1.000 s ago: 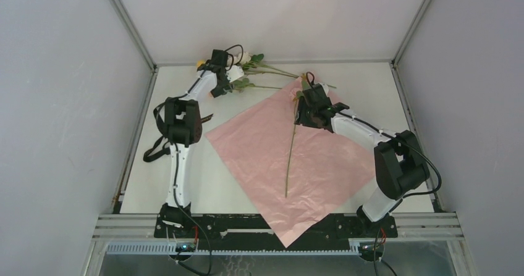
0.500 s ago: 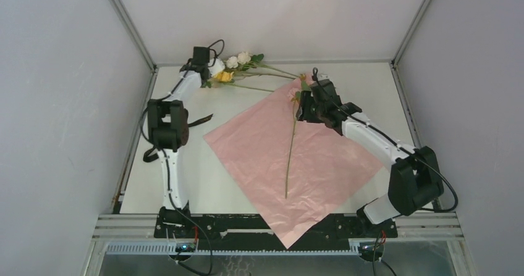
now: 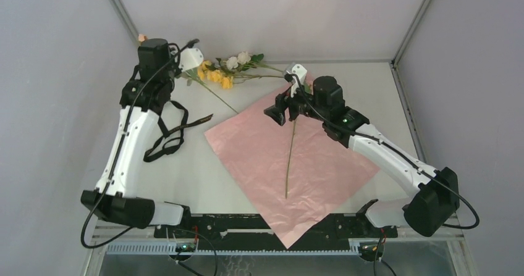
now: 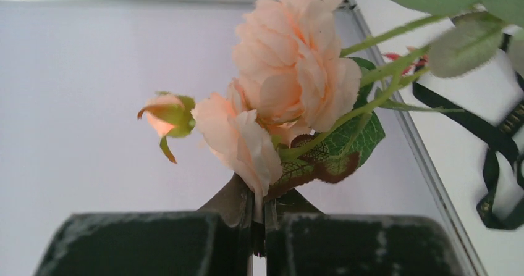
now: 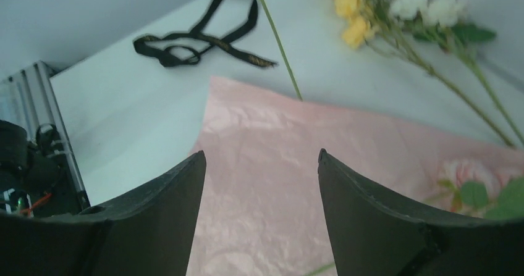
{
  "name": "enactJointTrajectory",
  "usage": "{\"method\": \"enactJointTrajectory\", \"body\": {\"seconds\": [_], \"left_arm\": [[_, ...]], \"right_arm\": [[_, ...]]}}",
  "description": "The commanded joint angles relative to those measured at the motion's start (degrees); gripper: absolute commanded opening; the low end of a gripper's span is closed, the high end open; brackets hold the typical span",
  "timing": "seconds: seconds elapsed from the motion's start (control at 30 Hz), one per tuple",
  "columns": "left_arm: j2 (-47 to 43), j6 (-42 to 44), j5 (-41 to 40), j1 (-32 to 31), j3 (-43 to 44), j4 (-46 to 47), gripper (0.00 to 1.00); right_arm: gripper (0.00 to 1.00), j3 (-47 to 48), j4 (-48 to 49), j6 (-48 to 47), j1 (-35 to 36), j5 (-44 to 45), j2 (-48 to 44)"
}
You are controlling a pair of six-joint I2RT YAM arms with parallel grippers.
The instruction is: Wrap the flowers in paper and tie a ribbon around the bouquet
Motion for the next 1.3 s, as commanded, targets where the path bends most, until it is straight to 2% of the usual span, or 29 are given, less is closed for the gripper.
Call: {"method": "enactJointTrajectory", "body": {"seconds": [0.0, 0.17, 0.33, 0.73, 0.87, 1.0, 1.13, 1.17, 1.2, 1.27], "left_arm": [[-5.4, 3.3, 0.6, -7.2, -1.8, -13.6, 0.00], [-7.1, -0.2, -2.3, -14.9, 0.9, -19.2, 0.00], [-6.7, -1.5, -6.4, -19.3, 1.4, -19.2, 0.00], [-7.1, -0.1, -9.0, -20.5, 4.2, -14.6, 0.00], [-7.3, -0.3, -8.8, -20.5, 3.8, -14.3, 0.00], [-7.4, -0.6, -8.7, -20.5, 3.3, -13.5, 0.00], [-7.0, -1.2, -8.7, -20.5, 3.2, -12.3, 0.00], [-6.9, -1.5, -8.7, -20.4, 3.4, -12.2, 0.00], [-6.9, -1.8, -8.7, -20.5, 3.7, -12.2, 0.00], [-6.8, -2.1, -8.9, -20.5, 3.7, -12.0, 0.00]], "right_arm": [[0.77, 6.6, 8.0, -1.9, 3.0, -4.9, 4.2], [0.90, 11.1, 10.3, 0.2, 7.8, -6.1, 12.2], [0.92, 13.4, 14.0, 0.8, 9.4, -0.4, 18.7], [0.91, 30.4, 14.8, -0.5, 5.9, 1.6, 35.8], [0.89, 35.9, 12.1, -2.0, 6.2, -1.6, 41.4], [0.87, 36.8, 14.1, -0.3, 6.1, -6.5, 44.2], [0.79, 37.9, 17.2, 3.9, 5.9, -9.6, 46.8], [0.73, 38.5, 18.1, 5.2, 5.9, -10.1, 47.5], [0.63, 39.0, 18.7, 6.1, 5.9, -10.3, 48.1], [0.30, 39.7, 19.5, 7.8, 5.9, -9.8, 48.3]]}}
